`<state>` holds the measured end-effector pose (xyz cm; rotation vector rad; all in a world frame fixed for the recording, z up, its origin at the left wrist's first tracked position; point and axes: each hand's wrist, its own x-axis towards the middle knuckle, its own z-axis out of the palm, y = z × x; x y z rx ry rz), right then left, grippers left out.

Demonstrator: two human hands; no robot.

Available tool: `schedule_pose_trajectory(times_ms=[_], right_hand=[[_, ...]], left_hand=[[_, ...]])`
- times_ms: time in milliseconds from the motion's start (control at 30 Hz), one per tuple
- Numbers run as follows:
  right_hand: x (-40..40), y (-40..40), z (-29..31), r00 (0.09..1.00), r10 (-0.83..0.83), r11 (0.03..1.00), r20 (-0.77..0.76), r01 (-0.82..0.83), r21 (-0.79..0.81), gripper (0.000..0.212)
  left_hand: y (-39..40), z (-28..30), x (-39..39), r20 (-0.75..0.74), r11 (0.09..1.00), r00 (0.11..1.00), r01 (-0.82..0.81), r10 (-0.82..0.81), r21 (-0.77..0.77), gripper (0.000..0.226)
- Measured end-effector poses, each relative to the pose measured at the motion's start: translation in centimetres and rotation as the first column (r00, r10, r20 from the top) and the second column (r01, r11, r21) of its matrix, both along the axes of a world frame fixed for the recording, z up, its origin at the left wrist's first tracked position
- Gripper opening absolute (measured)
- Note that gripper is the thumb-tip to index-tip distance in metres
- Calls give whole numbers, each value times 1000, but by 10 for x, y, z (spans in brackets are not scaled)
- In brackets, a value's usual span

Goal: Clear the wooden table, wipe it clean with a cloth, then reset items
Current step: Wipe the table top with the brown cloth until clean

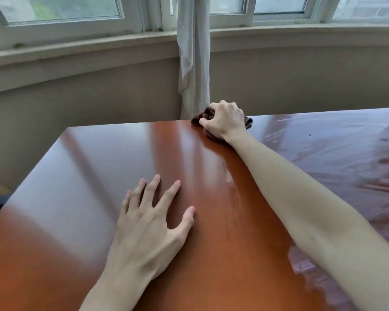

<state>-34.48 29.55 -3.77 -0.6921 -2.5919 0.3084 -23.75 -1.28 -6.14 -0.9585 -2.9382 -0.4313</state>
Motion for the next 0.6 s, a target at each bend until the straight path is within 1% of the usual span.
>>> schedule_pose_trajectory(times_ms=[100, 200, 300, 367, 500, 567, 600], right_hand=[[-5, 3, -2, 1000, -20, 1000, 18, 20, -8, 39], [37, -18, -1, 1000, 26, 1000, 10, -26, 6, 38], [112, -61, -3, 994, 107, 994, 24, -107, 8, 35], [174, -100, -3, 989, 149, 989, 8, -150, 20, 37], [300, -175, -4, 968, 250, 967, -13, -249, 50, 36], [336, -193, -6, 962, 272, 961, -34, -270, 58, 34], [341, -195, -6, 961, 275, 960, -32, -273, 56, 34]], left_hand=[[0, 1, 1, 19, 1000, 1000, -1, 1, -18, 76], [0, 2, 1, 34, 1000, 999, -3, 3, -19, 77], [1, 2, 2, 53, 1000, 999, 13, -12, -20, 75], [0, 3, 3, 61, 1000, 998, 15, -13, -21, 69], [-4, 7, 8, 71, 999, 997, 37, -35, -30, 69], [-3, 9, 9, 81, 999, 996, 37, -34, -35, 68], [-4, 9, 9, 82, 999, 996, 37, -35, -32, 68]])
